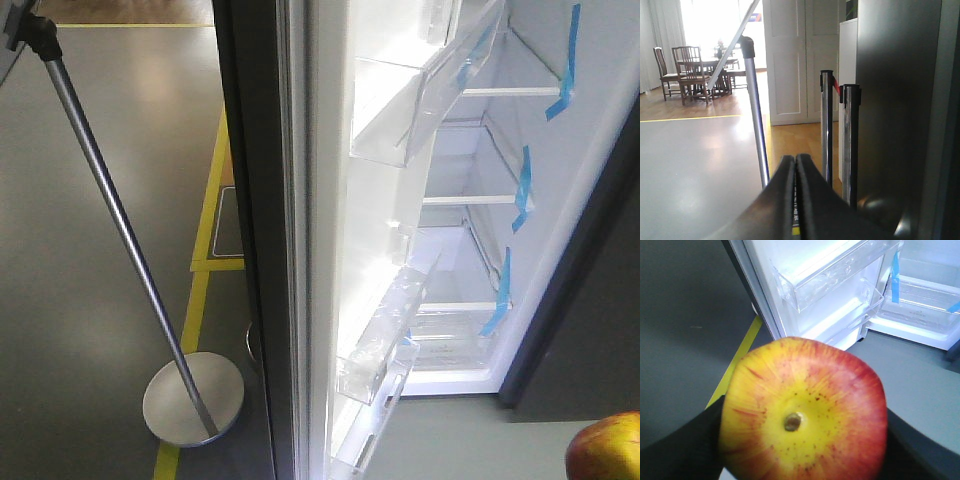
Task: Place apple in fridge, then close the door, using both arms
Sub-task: 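Approach the refrigerator door shelves, keeping the apple in the right gripper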
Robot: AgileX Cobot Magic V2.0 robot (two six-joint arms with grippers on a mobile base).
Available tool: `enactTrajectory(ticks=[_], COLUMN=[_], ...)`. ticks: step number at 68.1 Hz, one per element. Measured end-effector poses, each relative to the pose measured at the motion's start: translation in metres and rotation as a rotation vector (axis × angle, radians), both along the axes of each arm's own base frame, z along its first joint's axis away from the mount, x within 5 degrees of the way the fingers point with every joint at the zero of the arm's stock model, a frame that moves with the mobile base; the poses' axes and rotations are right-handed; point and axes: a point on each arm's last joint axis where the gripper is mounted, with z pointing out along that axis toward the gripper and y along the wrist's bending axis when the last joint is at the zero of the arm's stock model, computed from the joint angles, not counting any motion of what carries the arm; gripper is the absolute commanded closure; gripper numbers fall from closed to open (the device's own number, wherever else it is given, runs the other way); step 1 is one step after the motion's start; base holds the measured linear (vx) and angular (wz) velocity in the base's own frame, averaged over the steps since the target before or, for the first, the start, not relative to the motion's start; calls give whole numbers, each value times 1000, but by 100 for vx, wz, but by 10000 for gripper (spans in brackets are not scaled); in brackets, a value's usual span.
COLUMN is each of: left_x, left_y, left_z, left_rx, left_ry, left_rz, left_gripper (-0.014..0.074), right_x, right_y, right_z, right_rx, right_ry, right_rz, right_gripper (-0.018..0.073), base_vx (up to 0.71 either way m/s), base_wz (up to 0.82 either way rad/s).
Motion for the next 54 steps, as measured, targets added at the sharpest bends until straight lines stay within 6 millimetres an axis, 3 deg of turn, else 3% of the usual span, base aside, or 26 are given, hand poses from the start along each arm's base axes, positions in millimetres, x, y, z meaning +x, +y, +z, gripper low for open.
enactTrajectory(ticks=[54], left_x=[0], left_y=[0], left_z=[0], left_rx=[0], left_ry=[0], left_rz=[0], left_gripper=[603], right_x=[0], right_y=[0], right_z=[0], right_rx=[0], right_ry=[0], right_rz=[0], right_gripper=[399], base_vx=[6], base_wz=[-1])
